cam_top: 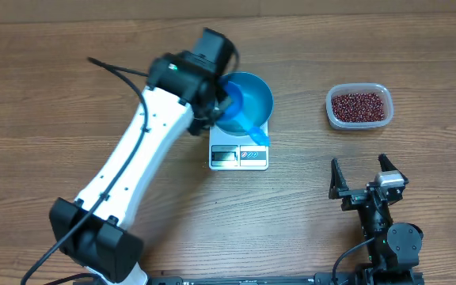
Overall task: Scoop item into bowl and weigh 150g on scale
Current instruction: 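Lift the blue scoop with left gripper and carry it over the scale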
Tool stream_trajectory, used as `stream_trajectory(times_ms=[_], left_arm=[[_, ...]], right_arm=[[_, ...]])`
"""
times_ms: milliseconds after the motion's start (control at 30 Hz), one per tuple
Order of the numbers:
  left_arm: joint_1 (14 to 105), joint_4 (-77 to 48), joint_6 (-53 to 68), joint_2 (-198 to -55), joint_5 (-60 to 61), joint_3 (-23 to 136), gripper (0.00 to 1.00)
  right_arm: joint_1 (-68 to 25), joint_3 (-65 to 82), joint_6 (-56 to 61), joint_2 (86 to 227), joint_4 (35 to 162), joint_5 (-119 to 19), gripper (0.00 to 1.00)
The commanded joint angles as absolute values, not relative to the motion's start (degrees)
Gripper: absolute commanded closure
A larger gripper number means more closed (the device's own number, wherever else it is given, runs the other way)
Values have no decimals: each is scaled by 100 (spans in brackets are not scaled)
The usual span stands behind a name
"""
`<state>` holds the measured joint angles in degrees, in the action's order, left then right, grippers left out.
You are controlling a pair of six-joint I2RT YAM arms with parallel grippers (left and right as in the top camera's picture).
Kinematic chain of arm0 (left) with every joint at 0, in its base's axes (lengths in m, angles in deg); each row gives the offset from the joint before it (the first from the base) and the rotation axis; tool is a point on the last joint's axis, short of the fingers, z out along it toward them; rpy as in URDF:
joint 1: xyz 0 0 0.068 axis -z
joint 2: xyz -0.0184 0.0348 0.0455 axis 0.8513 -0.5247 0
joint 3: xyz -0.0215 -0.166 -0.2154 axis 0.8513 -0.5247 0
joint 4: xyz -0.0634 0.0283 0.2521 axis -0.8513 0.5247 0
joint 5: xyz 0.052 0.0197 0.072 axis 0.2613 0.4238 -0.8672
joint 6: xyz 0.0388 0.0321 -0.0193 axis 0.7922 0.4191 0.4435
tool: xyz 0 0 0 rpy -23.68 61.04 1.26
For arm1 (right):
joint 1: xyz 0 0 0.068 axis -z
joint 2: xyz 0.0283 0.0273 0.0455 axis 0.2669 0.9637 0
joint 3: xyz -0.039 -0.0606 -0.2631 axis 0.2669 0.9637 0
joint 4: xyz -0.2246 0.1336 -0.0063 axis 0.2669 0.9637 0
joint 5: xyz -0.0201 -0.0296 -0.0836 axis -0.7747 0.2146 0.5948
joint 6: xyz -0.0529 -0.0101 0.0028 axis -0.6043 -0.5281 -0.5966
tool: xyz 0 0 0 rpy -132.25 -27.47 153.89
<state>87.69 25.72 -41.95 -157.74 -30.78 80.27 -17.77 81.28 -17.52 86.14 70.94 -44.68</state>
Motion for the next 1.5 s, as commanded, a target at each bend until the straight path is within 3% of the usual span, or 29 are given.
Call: stream_trajectory(times_ms=[0,300,767,1467], left_arm=[[9143,2540,-5228,-15569,-3609,8118,96],[9379,2496,-5301,-15571,-3771,8118,96],[9405,2336,-6809,-15619,-4077,8108,96],[9604,1858,-6664,-16356,-3950,8103,96]], right_arm=[[-1766,8187,-1820,8558,7050,-4472,0],[-1766,8187,-1820,8558,7050,-4472,0],[-1766,8187,-1820,8558,7050,-4472,0],[-1766,8187,-1796,8558,7028,-4487,0]])
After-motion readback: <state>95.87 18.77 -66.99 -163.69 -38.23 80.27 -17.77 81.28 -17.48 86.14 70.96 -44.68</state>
